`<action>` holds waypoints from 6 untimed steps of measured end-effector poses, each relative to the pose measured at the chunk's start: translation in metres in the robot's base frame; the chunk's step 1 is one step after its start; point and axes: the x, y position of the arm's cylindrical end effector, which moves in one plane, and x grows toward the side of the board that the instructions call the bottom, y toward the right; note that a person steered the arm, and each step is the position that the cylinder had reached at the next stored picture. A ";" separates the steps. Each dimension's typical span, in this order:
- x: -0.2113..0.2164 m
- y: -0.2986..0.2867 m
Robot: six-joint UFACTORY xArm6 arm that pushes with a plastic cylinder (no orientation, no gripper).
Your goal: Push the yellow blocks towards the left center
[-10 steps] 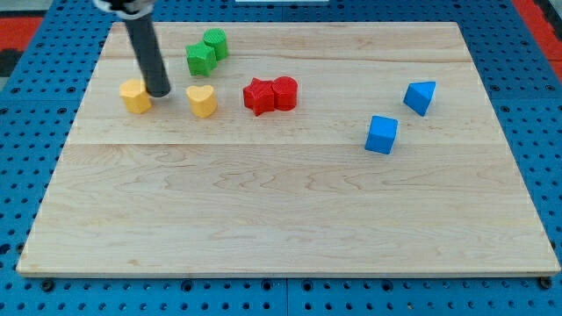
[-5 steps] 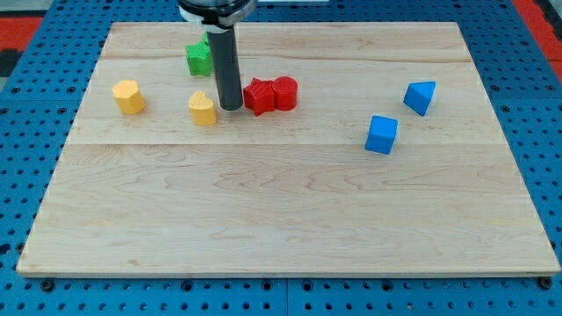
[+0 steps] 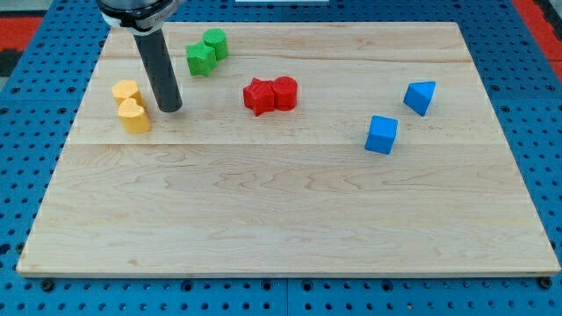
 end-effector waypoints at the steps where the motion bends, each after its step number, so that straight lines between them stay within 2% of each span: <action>1: -0.001 0.004; 6: -0.016 0.007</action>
